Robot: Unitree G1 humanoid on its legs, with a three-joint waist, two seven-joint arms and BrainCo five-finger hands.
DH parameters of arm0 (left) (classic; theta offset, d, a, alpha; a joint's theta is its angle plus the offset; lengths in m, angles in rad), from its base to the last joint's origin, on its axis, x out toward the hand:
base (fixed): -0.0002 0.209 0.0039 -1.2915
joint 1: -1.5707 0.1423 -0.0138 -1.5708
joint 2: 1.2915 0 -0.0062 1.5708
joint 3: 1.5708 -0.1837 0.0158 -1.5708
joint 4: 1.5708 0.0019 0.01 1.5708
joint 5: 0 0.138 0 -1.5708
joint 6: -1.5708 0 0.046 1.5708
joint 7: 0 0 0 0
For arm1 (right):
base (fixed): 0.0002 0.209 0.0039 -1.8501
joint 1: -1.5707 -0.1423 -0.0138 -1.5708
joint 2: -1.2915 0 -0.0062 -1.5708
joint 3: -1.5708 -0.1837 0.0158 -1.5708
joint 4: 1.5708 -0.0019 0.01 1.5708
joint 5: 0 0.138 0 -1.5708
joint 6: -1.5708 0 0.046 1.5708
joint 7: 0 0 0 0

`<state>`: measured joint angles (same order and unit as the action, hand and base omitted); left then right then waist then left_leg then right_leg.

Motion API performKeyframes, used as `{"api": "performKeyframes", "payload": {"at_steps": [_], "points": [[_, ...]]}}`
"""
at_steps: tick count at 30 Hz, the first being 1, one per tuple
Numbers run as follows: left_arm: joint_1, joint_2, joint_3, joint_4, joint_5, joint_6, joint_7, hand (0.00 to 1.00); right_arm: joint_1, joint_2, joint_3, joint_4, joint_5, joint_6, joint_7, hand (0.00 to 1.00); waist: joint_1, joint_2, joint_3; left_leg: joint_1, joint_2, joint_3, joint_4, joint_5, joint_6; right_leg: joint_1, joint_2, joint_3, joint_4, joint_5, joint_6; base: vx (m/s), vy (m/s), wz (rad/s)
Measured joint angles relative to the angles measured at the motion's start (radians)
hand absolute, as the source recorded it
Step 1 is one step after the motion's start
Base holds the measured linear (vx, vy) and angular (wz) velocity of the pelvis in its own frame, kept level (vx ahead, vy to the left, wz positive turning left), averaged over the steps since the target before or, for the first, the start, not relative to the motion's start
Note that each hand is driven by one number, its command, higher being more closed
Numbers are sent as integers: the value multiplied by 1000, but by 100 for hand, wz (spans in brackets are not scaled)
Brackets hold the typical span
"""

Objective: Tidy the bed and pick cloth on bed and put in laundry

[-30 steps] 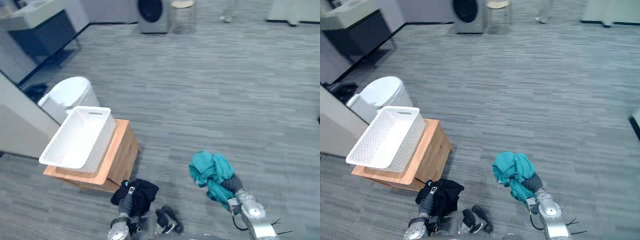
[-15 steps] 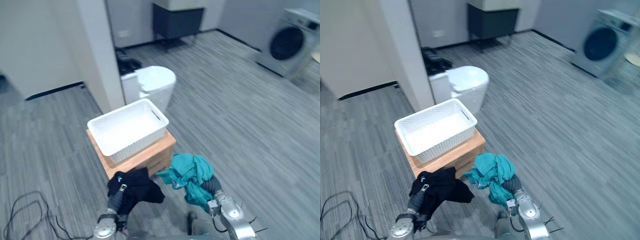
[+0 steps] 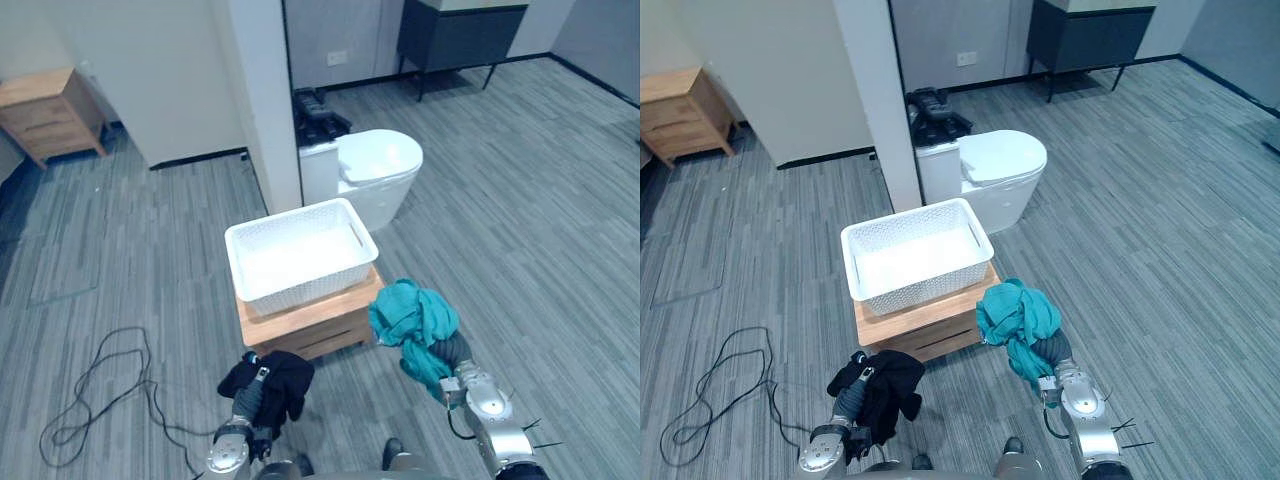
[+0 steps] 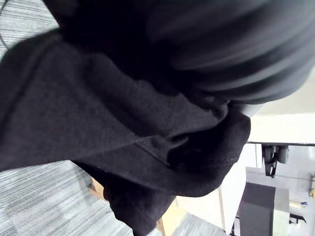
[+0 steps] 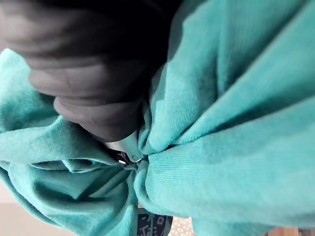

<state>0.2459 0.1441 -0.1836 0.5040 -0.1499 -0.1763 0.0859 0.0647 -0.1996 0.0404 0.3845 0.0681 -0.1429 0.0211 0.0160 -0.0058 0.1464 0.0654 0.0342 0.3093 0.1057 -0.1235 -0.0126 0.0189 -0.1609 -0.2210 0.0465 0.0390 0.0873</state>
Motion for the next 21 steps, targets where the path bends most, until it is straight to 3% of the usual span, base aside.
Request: {"api": "performKeyframes", "payload": {"at_steps": [1, 2, 4, 5, 6, 8, 9, 10, 11, 12, 13, 14, 15, 16, 17, 19, 21], "points": [[1, 0, 3, -2, 8, -7, -5, 100, -7, 1, 0, 7, 0, -1, -2, 100, 3, -5, 1, -1, -4, 4, -2, -4, 7, -11, -4, -1, 17, -6, -2, -124, 56, 0], [1, 3, 15, -13, 16, -7, -22, 100, -21, 8, -1, 19, 0, -5, -7, 100, 1, -18, 5, -5, -15, 11, -5, -18, 17, -44, -23, 0, 79, -54, -5, -133, 59, 1], [-2, 17, 16, -33, 32, -8, -41, 100, -23, 21, -5, 23, 0, -7, -26, 100, -7, -43, 14, 19, -39, 15, -35, -25, 28, -65, -71, -25, 170, -112, 18, -71, 42, 17], [-15, 37, 10, -41, 37, -11, -50, 100, -24, 22, -6, 22, -1, -10, -39, 100, -21, -70, 28, 59, -61, 12, -79, -25, 30, -117, -110, -28, 344, -136, -13, -47, 31, 25], [-21, 42, 6, -40, 36, -11, -51, 100, -27, 22, -8, 22, -2, -10, -41, 100, -25, -74, 33, 66, -61, 11, -79, -25, 30, -158, -125, -20, 433, -122, -28, -50, 35, 27], [-23, 70, -11, -40, 35, -11, -60, 100, -26, 26, -8, 20, -3, -15, -42, 100, -46, -72, 37, 93, -33, -23, -70, -25, 32, -226, -118, 32, 617, -18, -52, 13, 50, 36], [-26, 75, -11, -40, 34, -9, -62, 100, -23, 27, -8, -3, -4, -15, -41, 100, -52, -68, 41, 106, -18, -40, -60, -23, 35, -255, -88, 66, 653, -56, -42, 102, 27, 30], [-29, 79, -11, -40, 34, -8, -62, 100, -23, 27, -8, -24, -8, -15, -40, 100, -52, -73, 40, 106, -11, -46, -54, -23, 35, -258, -73, 82, 642, -89, -37, 134, -16, 20], [-37, 89, -12, -39, 33, -6, -66, 100, -19, 26, -14, -89, -16, -14, -38, 100, -56, -73, 38, 101, 6, -68, -50, -24, 35, -248, -18, 122, 532, -131, -15, 194, -59, 35], [-58, 101, -21, -39, 33, -5, -75, 100, -13, 24, -33, -174, -30, -13, -35, 100, -62, -72, 37, 85, 15, -95, -51, -22, 31, -231, 37, 174, 363, -127, -4, 190, -70, 46], [-68, 104, -21, -38, 32, -4, -83, 100, -13, 22, -43, -209, -35, -13, -35, 100, -66, -73, 36, 80, 15, -108, -54, -17, 26, -219, 56, 206, 279, -116, 4, 248, -96, 68], [-80, 106, -26, -38, 31, -2, -92, 100, -16, 19, -60, -253, -43, -16, -29, 100, -75, -83, 32, 76, 5, -132, -46, -4, 16, -178, 75, 257, 138, -63, 6, 258, -127, 90], [-81, 112, -45, -38, 26, -1, -96, 100, -19, 18, -72, -272, -49, -14, -19, 100, -86, -109, 15, 74, -25, -167, -29, -13, 6, -142, 61, 262, 71, 53, -21, 278, -152, 91], [-89, 109, -49, -25, 26, 2, -99, 100, -27, 4, -75, -273, -52, -13, -16, 100, -86, -111, 7, 80, -28, -176, -24, -26, -1, -130, 48, 247, 67, 54, -6, 261, -149, 54], [-91, 85, -55, -23, 26, 13, -100, 100, -65, -26, -72, -266, -53, -3, -13, 100, -74, -70, 7, 75, -2, -171, -10, -32, -11, -125, 72, 249, 61, 63, -14, 189, -98, 9], [-94, 64, -61, -23, 24, 11, -101, 100, -142, -66, -72, -266, -53, -2, 9, 100, -56, -28, 8, 66, 16, -162, -5, -49, -28, -115, 90, 255, 17, 67, -20, 191, -76, -15], [-93, 60, -61, -22, 24, 11, -101, 100, -212, -96, -73, -268, -53, -1, 40, 100, -57, -20, 7, 63, 34, -155, -9, -52, -32, -105, 108, 251, -12, 76, -31, 92, -57, -9]]}}
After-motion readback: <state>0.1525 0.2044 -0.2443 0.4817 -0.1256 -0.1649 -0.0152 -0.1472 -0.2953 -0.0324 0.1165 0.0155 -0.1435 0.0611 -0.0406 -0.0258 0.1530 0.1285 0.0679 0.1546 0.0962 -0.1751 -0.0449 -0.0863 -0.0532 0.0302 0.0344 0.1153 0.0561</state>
